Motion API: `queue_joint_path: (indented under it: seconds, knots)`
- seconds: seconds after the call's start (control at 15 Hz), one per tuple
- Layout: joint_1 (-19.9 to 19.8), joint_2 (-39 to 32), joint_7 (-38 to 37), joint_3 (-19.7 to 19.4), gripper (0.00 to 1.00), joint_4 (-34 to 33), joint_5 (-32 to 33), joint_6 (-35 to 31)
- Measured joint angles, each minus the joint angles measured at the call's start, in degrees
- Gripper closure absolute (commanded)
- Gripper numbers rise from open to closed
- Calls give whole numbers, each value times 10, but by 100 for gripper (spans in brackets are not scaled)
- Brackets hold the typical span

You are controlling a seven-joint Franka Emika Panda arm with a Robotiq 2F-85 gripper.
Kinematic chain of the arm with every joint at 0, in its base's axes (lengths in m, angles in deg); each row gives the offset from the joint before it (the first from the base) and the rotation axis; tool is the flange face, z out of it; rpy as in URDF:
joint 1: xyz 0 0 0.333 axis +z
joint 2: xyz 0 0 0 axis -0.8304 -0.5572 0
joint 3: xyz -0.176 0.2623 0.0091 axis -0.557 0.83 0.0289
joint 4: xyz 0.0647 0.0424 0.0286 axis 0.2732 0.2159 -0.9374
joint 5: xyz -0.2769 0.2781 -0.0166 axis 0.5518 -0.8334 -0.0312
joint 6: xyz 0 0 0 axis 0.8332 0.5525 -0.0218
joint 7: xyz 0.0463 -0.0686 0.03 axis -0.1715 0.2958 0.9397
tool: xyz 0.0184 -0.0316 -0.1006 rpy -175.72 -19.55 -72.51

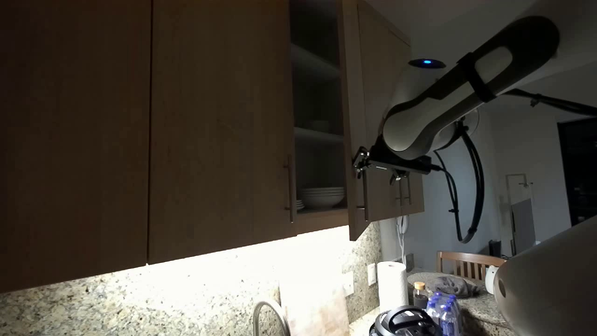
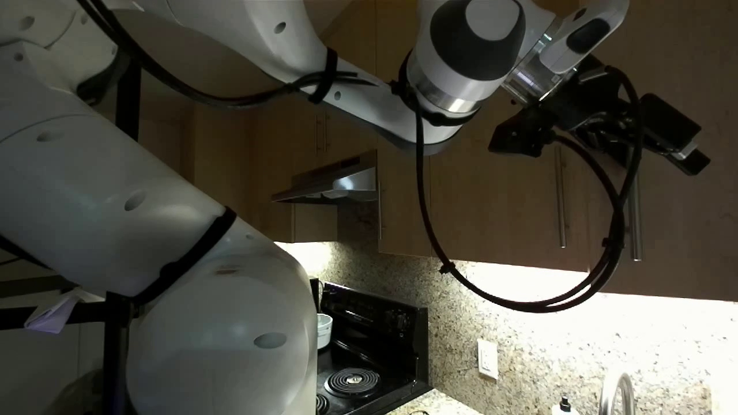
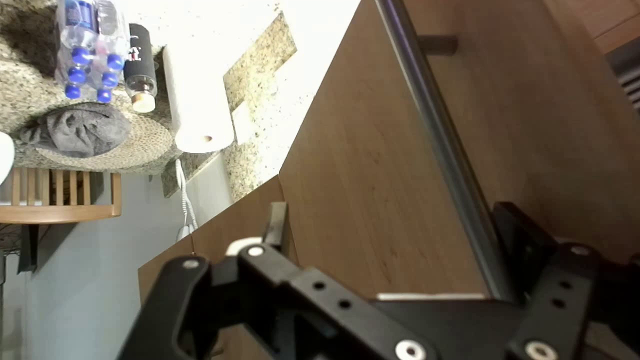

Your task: Open the top right cabinet door

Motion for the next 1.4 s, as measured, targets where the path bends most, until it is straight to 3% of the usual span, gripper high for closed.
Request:
queue_joint_path:
  seconds: [0.53,1.4]
  knots:
    - [-3,35,145,-41,0,2,-94,52]
    - [-8,28,155,-28,0,2,-114,43]
